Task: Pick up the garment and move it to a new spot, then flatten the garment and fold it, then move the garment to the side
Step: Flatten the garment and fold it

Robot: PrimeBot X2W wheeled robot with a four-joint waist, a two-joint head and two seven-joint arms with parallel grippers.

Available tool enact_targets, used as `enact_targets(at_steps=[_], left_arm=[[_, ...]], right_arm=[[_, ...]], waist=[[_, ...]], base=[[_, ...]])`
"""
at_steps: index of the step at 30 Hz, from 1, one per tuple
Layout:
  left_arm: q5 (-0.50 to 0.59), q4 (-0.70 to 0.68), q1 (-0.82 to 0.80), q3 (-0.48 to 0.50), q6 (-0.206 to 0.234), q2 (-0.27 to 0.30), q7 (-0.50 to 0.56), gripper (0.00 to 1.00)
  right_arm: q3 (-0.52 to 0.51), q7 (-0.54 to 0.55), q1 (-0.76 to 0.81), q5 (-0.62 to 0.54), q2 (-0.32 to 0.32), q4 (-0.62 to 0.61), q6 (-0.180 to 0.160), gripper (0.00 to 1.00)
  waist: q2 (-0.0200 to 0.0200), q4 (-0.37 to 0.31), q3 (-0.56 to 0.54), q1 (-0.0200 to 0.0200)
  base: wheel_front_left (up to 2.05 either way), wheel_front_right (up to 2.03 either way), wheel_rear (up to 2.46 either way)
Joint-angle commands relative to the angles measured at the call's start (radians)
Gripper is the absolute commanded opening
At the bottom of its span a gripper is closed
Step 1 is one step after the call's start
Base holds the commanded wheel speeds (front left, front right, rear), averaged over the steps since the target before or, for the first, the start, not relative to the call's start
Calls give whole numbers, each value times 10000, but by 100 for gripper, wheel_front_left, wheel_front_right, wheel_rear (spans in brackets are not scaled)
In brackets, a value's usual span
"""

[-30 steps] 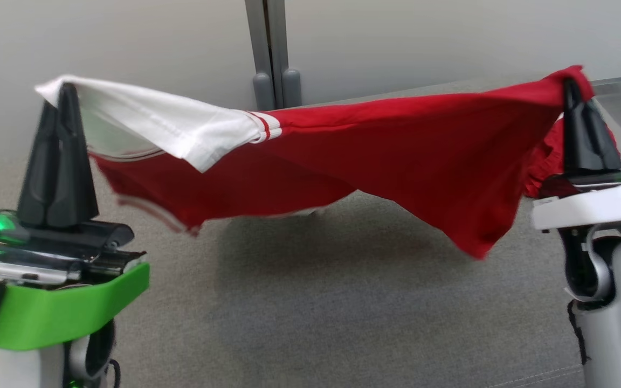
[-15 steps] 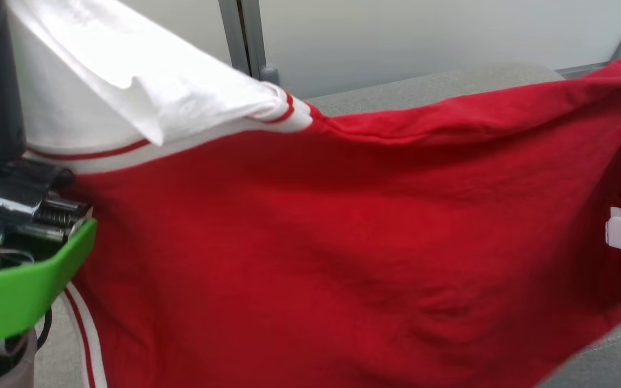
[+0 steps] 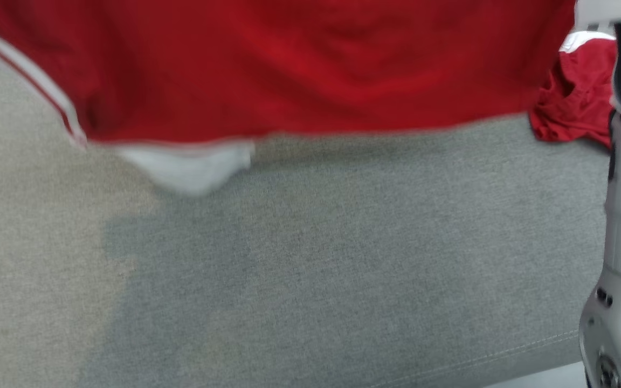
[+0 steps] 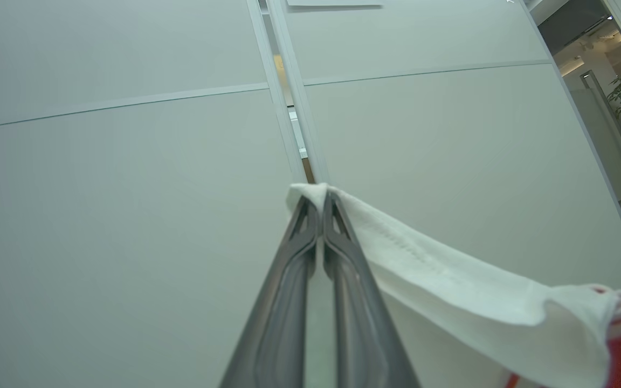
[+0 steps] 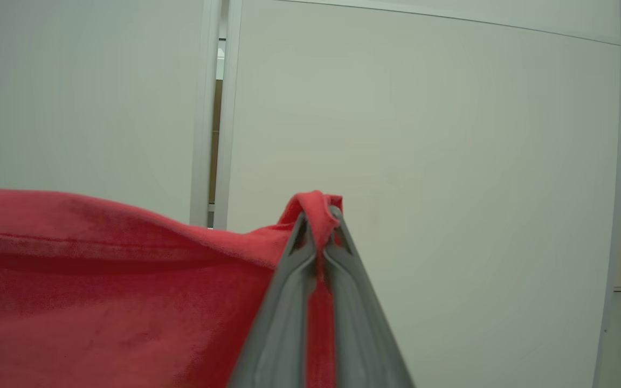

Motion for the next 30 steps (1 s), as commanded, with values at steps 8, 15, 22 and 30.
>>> enact_targets(at_steps=[8,15,22,30], left_arm=[[88,3698,-3124,-62,206,-908,-1587,0],[-504,4784,-2187,-106,7,-1769,-2861,0],[-869,3840,-47,95,-234,-2430,-3053,0],[-881,1837,2402,498,-330,-2689,-3052,0]], right_arm=[[-1039,-1230,-3804,-2175,365,4470,-16,0],[-1762,-2478,-4256,-3268,470,6549,-16,0],[-1480,-2797,-3199,-2844,487,7034,-16,0],[-1404,-2776,-1484,-1783,495,5935,-16,0]], waist=[[0,849,2566,0],[0,1552,4141,0],[0,1694,4652,0],[0,1528,4329,0]], base=[[0,0,0],[0,0,0],[0,0,0],[0,0,0]])
